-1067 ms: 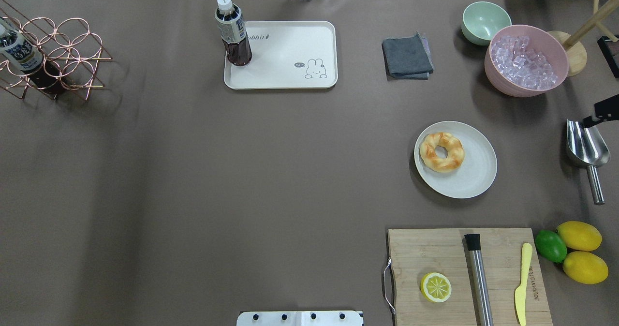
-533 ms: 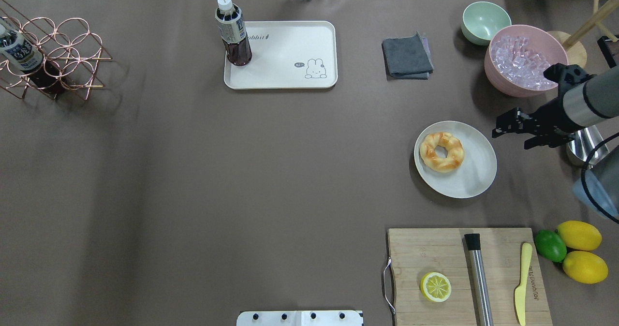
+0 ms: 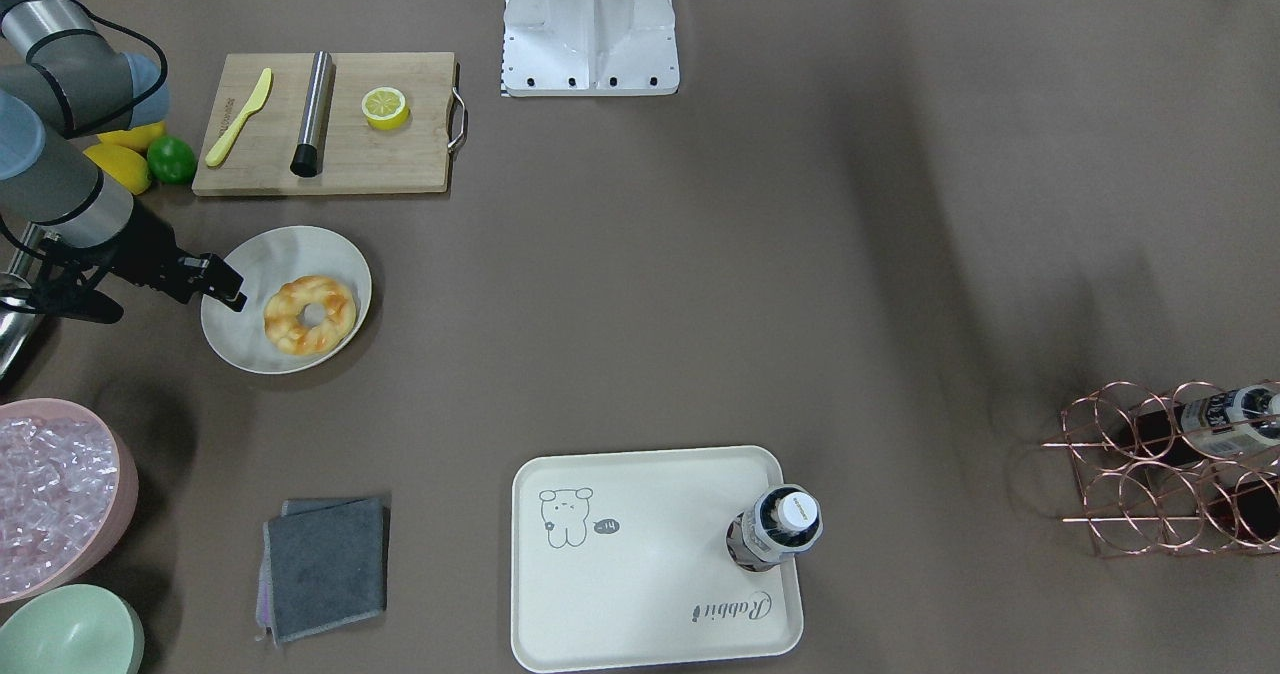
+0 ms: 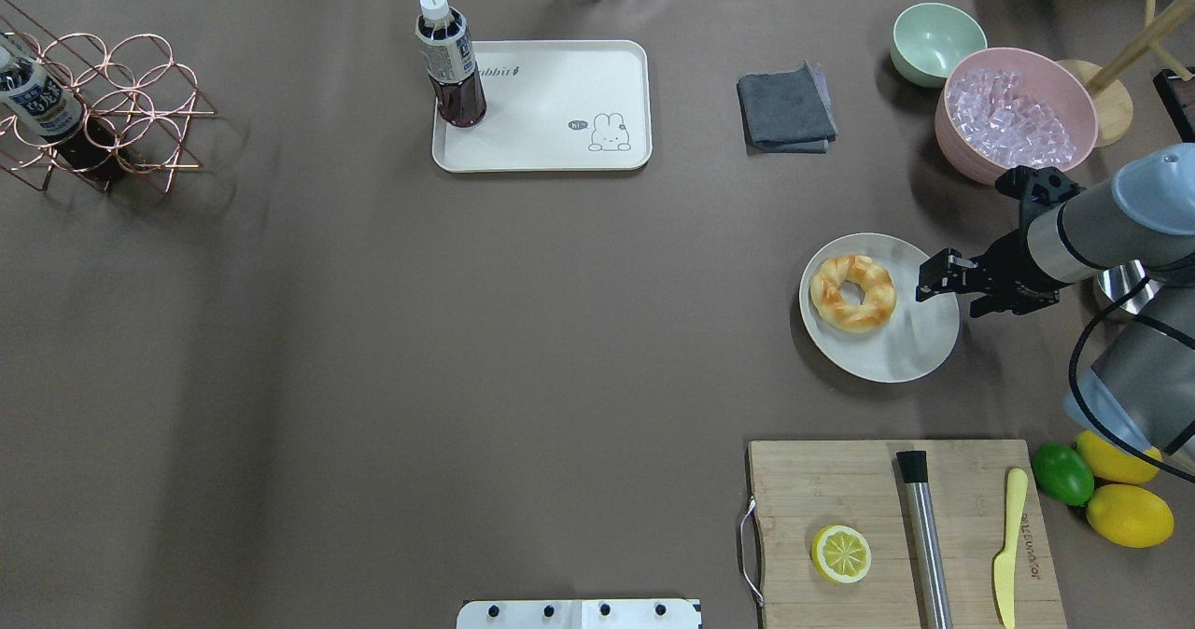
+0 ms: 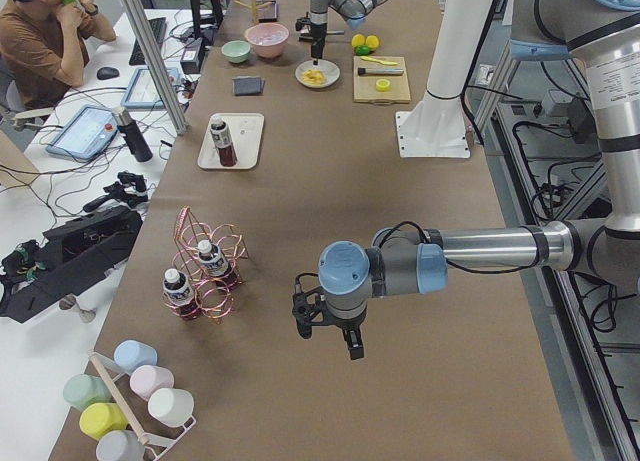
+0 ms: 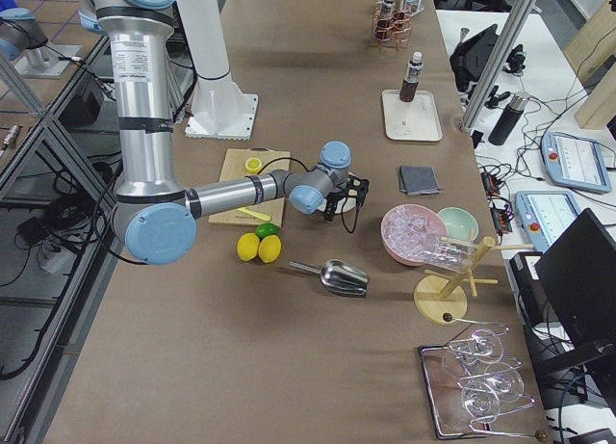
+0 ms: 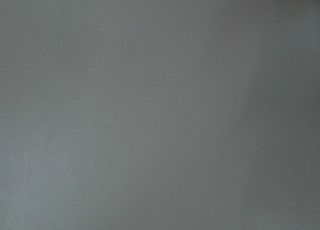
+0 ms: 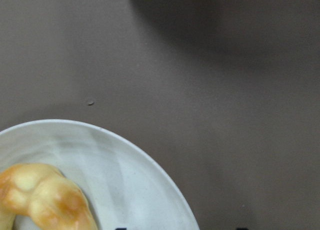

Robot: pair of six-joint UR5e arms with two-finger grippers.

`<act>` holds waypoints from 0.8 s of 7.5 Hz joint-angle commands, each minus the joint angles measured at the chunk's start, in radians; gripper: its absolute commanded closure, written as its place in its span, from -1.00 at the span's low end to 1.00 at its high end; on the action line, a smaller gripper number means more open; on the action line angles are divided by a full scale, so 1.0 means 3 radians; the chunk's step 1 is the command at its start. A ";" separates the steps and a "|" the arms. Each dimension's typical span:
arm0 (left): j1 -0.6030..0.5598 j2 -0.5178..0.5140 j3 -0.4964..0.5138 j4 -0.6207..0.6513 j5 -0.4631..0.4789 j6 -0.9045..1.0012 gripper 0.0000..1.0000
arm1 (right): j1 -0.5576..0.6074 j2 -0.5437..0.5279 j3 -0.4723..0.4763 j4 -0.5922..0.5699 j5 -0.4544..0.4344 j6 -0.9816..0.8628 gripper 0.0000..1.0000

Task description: Place donut on tray

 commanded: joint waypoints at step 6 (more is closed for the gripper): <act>0.0002 -0.0008 -0.0018 -0.0005 -0.0002 -0.0005 -0.96 | -0.0017 0.0137 -0.0029 0.0021 0.0009 0.0050 1.00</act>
